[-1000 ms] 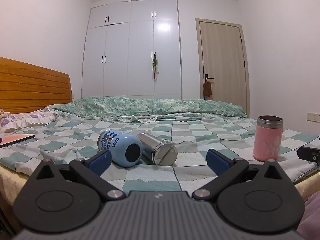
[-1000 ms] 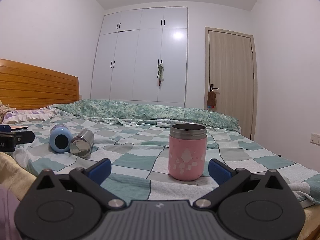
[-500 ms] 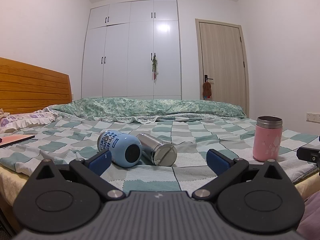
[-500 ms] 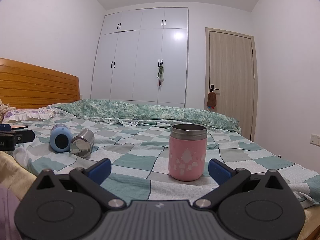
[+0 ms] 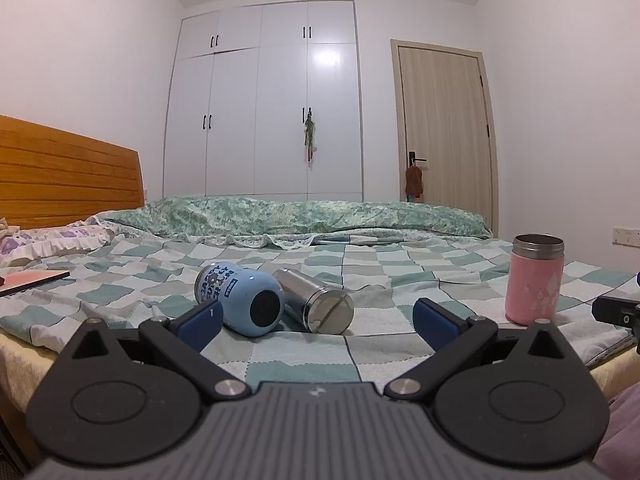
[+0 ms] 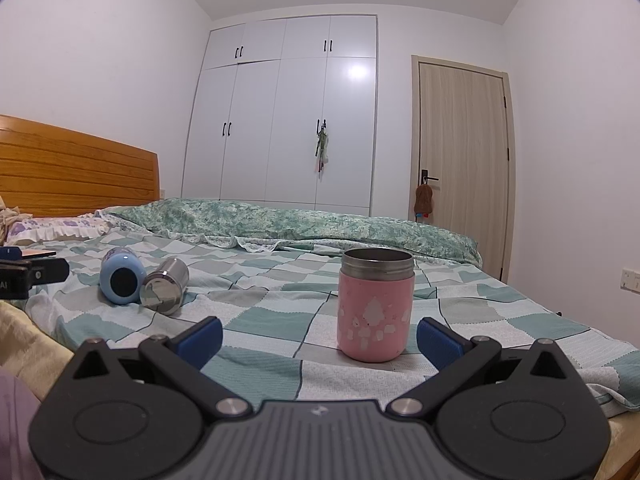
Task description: Flip cup upright
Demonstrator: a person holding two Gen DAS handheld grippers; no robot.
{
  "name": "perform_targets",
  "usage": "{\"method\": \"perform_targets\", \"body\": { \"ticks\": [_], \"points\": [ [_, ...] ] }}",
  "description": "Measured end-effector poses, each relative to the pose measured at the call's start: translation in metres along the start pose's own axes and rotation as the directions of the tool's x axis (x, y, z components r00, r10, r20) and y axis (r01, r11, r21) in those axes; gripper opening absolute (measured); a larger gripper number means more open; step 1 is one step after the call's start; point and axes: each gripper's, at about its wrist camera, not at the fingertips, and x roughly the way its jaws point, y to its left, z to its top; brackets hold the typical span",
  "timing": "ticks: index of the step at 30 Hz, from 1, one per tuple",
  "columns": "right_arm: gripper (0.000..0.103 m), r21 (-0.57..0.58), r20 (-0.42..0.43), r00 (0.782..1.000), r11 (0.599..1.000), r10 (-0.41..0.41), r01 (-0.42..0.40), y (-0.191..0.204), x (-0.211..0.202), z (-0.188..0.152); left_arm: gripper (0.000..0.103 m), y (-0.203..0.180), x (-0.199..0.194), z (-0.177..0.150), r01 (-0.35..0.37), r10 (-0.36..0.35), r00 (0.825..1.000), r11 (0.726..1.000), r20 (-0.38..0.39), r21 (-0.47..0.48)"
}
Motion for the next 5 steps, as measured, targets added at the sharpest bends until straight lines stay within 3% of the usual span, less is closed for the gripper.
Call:
{"method": "perform_targets", "body": {
  "ticks": [5],
  "points": [
    [0.103, -0.001, 0.0, 1.0, 1.0, 0.0, 0.0, 0.0005, 0.0002, -0.0004, 0.103, -0.0003, 0.0002, -0.0001, -0.001, 0.001, 1.0, 1.0, 0.003, -0.006]
  ]
}}
